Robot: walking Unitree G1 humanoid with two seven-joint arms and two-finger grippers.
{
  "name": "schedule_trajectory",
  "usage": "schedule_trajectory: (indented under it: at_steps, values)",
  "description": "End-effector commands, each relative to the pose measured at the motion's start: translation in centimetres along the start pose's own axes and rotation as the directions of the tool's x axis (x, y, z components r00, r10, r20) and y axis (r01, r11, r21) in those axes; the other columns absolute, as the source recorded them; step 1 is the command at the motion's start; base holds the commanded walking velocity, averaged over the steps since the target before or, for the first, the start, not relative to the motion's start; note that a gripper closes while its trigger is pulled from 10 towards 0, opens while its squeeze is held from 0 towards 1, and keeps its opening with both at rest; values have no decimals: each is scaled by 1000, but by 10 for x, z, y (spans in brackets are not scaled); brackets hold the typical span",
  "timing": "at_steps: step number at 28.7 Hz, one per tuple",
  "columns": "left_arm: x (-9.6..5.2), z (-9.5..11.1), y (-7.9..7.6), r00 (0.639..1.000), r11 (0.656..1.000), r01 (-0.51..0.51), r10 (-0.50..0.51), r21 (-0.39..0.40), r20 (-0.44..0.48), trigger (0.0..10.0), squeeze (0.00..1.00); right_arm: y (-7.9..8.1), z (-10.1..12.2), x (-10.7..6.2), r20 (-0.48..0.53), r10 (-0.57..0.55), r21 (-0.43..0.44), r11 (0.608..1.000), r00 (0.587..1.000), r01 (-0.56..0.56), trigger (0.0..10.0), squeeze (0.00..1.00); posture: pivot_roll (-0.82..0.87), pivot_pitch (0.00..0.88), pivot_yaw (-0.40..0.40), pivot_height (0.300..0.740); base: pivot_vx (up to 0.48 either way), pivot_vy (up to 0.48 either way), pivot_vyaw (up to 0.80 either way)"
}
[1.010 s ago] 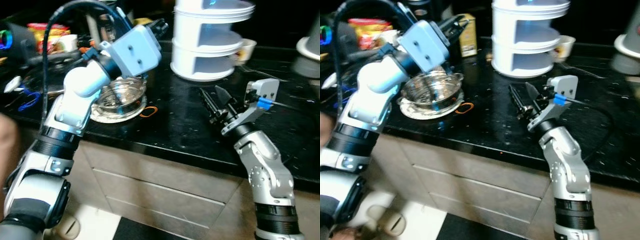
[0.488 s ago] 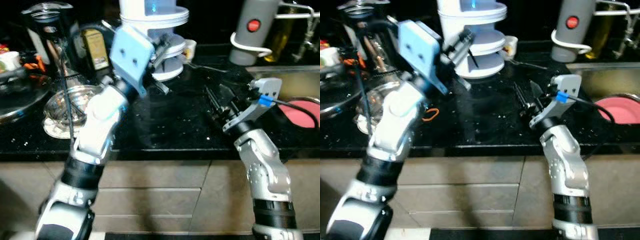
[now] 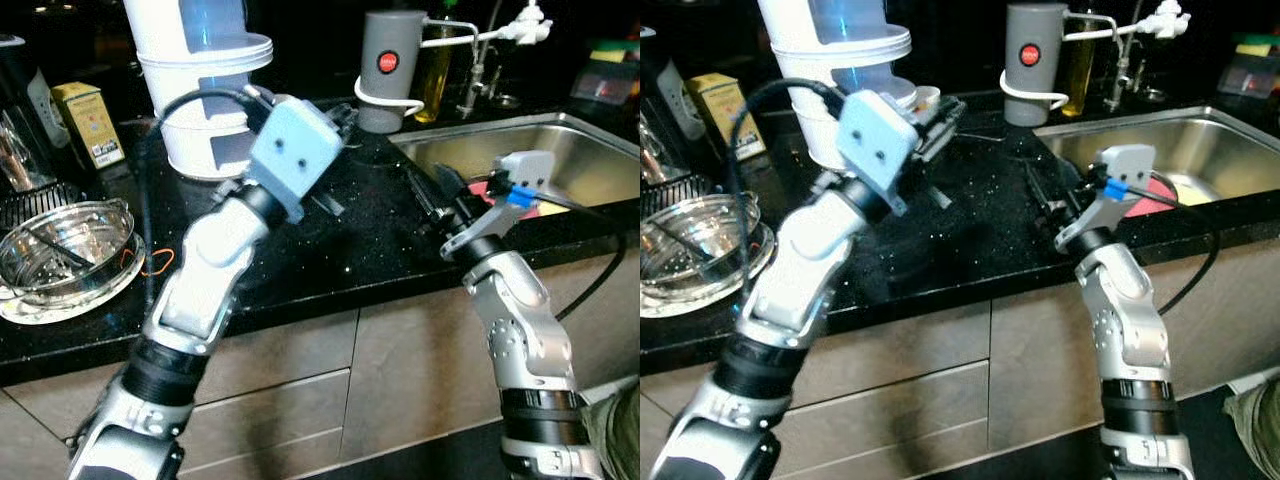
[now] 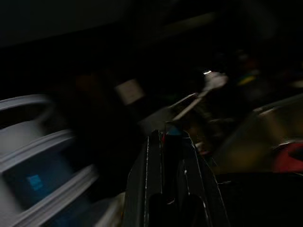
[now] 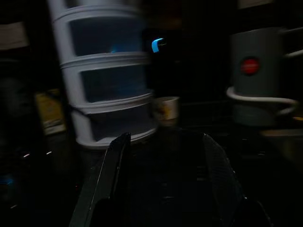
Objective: Kitchen organization
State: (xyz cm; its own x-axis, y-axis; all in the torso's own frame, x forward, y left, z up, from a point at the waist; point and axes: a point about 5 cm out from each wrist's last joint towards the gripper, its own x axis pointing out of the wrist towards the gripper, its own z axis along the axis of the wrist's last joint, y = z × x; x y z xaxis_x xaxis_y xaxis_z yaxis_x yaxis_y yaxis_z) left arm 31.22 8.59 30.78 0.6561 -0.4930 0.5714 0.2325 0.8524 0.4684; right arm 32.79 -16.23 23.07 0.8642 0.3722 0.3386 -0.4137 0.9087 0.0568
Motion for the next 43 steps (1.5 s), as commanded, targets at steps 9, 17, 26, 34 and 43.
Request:
schedule_trajectory:
  at_steps: [9, 17, 26, 34, 43]
  values:
    - [-18, -9, 30, 984, 975, -149, 163, 167, -77, 10000, 0, 21, -12, 2, -50, 159, -9, 987, 986, -160, 10000, 0, 10, 0, -23, 740, 0, -223, 0]
    - [-16, -9, 27, 980, 972, -164, 180, 169, -81, 10000, 0, 18, -7, 2, -49, 186, -25, 982, 981, -187, 10000, 0, -5, 0, -37, 740, 0, -373, 0]
    - [-14, -8, 21, 981, 974, -168, 181, 155, -76, 10000, 0, 14, 8, 3, -15, 194, -50, 980, 981, -195, 10000, 0, -20, 0, -30, 740, 0, -390, 0]
    - [-10, -9, 28, 982, 973, -165, 178, 159, -71, 10000, 0, 12, 42, 3, 77, 219, -68, 975, 973, -213, 10000, 0, -39, 0, -2, 740, 0, -409, 0]
    - [-5, -10, 23, 985, 979, -153, 163, 136, -63, 10000, 0, -3, 62, -7, 81, 186, -195, 967, 979, -167, 10000, 0, -74, 0, 9, 740, 0, -412, 167]
